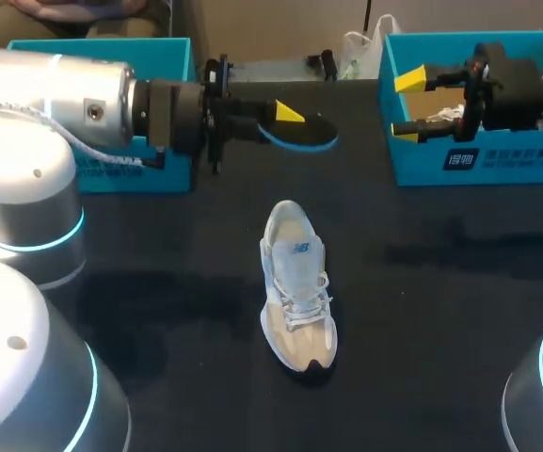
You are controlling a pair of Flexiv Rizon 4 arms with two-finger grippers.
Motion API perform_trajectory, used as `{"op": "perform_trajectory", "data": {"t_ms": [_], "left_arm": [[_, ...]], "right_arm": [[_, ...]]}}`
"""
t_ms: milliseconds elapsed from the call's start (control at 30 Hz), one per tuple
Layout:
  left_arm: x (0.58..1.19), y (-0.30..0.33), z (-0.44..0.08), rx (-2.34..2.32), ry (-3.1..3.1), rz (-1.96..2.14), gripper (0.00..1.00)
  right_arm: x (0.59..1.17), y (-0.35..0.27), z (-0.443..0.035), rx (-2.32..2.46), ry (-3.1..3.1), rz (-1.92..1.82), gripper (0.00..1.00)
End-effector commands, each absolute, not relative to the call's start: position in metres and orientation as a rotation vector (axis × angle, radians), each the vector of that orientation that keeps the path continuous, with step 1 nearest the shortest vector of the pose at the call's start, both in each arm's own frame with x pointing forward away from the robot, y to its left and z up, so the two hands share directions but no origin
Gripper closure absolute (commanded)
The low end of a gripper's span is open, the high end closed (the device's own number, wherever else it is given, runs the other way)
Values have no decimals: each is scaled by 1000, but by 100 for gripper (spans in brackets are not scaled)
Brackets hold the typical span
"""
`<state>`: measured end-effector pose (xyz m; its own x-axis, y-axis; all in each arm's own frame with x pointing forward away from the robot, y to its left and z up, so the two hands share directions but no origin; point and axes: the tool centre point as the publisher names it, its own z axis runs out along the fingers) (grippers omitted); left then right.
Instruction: Take the shoe out of the shoebox, open the shoe tongue, remove and reinsert the insole, then place the shoe into the shoebox
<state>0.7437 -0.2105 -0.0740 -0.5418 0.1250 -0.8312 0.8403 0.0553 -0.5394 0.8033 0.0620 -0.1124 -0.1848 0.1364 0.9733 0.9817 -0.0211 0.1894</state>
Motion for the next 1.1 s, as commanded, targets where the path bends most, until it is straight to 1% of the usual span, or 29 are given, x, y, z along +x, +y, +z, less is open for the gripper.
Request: {"op": "perform_trajectory", "data": {"t_ms": [33, 200, 467, 733, 933, 1100], "left_arm": [[741, -211, -67, 381, 2421, -1922, 100], [739, -211, -62, 73, 2599, -2054, 100], [747, -210, -59, -668, 2716, -2342, 100], [749, -212, -63, -1261, 2644, -2503, 100], [751, -212, -70, -1512, 2506, -2566, 100], [759, -215, -75, -1769, 2256, -2643, 100]], "right_arm": [[803, 63, -113, -1241, -1433, -1309, 0], [803, 63, -113, -1241, -1433, -1309, 0], [803, 63, -113, -1241, -1433, -1309, 0], [803, 63, -113, -1241, -1433, -1309, 0], [803, 63, -113, -1241, -1433, -1309, 0], [803, 63, -113, -1241, -1433, -1309, 0]]}}
